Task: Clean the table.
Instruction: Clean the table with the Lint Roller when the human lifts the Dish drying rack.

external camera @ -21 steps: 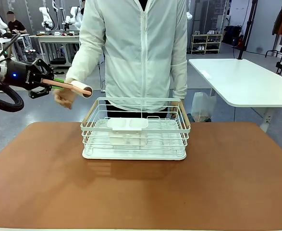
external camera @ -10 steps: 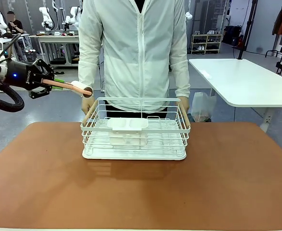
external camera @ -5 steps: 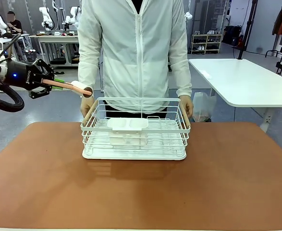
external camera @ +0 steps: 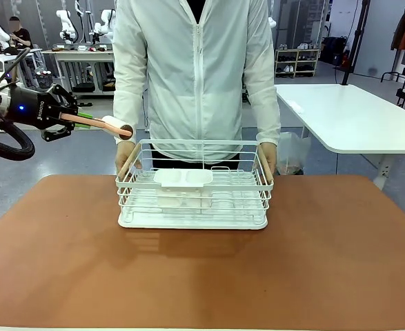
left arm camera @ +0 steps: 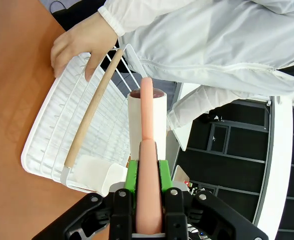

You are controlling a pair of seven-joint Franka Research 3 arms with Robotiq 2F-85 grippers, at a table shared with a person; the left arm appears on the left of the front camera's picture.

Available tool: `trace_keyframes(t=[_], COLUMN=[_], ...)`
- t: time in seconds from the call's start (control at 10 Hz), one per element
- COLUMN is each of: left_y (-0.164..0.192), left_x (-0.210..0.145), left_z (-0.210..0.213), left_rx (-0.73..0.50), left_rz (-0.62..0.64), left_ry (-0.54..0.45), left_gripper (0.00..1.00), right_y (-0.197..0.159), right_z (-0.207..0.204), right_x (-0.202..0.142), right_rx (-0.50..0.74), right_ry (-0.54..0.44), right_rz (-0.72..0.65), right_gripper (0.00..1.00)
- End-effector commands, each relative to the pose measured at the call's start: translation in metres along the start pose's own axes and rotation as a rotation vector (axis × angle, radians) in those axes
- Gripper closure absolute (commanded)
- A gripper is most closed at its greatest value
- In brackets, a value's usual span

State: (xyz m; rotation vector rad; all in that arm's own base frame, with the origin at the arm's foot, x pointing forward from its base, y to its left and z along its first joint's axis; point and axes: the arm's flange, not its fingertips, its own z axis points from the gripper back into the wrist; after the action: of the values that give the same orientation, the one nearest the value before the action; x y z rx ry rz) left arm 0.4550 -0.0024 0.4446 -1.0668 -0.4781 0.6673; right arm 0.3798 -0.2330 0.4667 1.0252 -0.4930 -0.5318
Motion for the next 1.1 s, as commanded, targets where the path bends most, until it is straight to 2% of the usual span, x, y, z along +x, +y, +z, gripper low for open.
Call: trace_keyframes(t=[0.0, 1.0], left_y=[-0.0017, -0.0017], left_x=[-0.0002, -0.0002], left_z=[-0.0004, -0.0004], left_rx=[-0.002, -0.002], left_rz=[-0.003, -0.003], left_ry=[-0.002, -0.002], left_gripper=[0.93, 0.93], right_y=[0.0004, 0.0004], right_z=[-0.0005, -0.0005], right_x=[-0.0019, -0.0019], right_rx=[0.017, 0.017], right_ry=[-0.002, -0.002], right_rz=[0.013, 0.013], right_gripper=[0.00, 0.00])
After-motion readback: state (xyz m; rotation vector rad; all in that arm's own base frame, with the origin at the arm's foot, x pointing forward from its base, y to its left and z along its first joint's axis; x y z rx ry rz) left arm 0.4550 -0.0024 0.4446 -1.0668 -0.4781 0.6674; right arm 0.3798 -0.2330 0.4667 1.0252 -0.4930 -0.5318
